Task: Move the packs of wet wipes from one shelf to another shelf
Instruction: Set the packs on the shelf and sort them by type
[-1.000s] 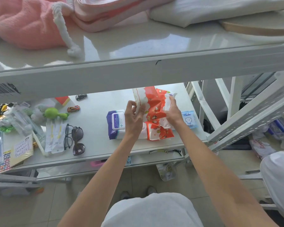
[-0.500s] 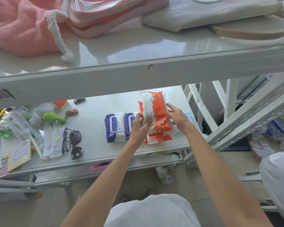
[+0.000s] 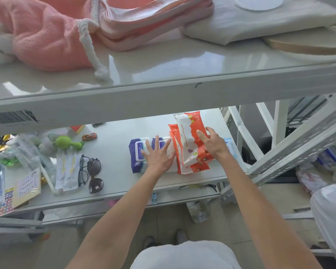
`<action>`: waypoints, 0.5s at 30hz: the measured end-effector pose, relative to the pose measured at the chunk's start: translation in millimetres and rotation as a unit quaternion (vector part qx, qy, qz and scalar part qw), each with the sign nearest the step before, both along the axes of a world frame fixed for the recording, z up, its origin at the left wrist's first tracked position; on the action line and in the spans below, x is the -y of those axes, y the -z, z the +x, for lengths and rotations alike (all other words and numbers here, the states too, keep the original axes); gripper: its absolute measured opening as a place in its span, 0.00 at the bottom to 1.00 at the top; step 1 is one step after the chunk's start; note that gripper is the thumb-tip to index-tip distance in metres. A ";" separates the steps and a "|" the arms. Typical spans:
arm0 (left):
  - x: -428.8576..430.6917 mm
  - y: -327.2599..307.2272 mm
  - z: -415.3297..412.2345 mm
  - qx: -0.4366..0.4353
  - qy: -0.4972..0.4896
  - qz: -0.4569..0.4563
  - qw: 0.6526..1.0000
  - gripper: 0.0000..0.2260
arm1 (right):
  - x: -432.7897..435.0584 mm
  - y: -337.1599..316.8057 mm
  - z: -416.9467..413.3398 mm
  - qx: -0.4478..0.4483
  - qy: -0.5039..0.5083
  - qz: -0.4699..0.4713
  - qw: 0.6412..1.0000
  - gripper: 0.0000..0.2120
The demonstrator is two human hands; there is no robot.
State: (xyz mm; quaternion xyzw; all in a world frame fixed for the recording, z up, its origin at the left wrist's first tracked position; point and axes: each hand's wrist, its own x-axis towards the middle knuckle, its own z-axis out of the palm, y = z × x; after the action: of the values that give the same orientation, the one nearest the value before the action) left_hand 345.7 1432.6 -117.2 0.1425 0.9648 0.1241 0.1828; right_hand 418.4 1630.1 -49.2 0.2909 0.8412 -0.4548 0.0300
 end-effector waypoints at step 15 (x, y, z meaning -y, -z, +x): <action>114.9 32.0 -32.5 -0.029 0.006 -0.050 0.998 0.30 | 12.8 -1.4 1.1 0.024 0.036 0.021 0.999 0.28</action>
State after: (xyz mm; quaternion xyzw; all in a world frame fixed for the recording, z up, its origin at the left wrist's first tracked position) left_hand 313.2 1317.7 -149.2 0.1421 0.9740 0.0705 0.1619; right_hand 419.5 1617.3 -47.8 0.3323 0.8386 -0.4307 0.0275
